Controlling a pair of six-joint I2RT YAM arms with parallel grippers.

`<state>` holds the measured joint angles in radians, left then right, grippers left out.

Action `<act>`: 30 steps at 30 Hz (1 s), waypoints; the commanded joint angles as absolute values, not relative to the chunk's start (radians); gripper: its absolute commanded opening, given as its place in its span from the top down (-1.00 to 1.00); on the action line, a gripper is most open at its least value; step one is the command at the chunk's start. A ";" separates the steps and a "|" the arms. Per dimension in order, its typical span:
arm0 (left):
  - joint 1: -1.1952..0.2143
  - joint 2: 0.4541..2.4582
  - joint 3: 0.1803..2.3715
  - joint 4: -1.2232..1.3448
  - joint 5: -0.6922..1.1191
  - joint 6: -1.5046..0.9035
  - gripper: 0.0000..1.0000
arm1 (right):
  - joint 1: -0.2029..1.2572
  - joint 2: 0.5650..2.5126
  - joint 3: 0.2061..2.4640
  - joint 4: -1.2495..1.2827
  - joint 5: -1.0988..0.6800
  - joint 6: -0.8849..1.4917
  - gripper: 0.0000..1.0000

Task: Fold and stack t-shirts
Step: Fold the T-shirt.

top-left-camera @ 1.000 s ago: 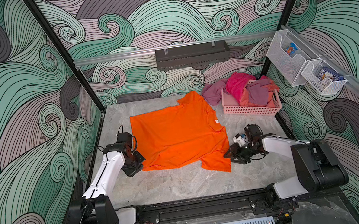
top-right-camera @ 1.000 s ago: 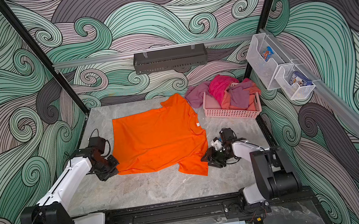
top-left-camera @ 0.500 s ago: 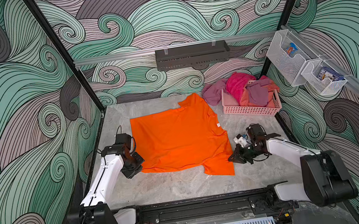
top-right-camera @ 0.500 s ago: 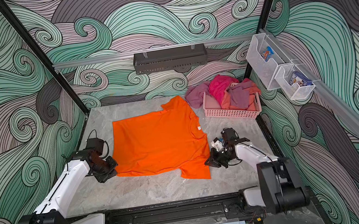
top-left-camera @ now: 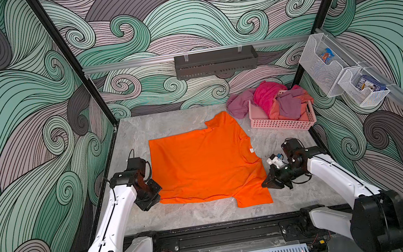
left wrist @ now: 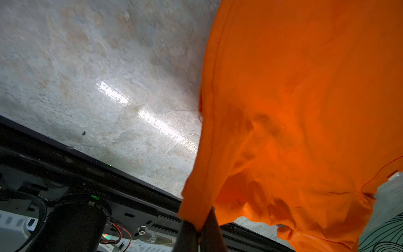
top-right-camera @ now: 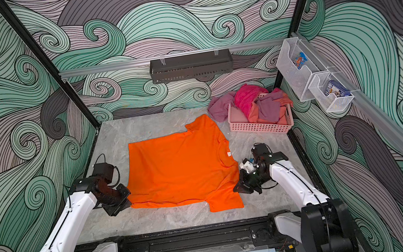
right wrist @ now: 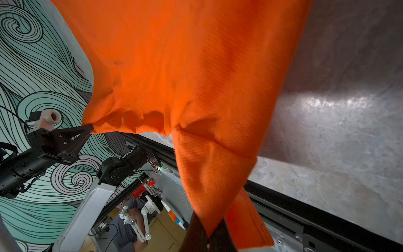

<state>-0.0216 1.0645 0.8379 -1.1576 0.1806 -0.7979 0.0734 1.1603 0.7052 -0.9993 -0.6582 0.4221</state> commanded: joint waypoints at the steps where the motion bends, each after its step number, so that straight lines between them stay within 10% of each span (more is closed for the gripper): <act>1: -0.017 1.075 0.854 -1.169 0.202 -0.823 0.99 | 0.071 1.198 0.776 -1.056 -0.704 0.418 0.85; 30: 0.098 1.685 1.285 -1.076 0.229 -0.705 0.99 | 0.069 1.916 1.435 -1.054 -0.722 0.460 0.93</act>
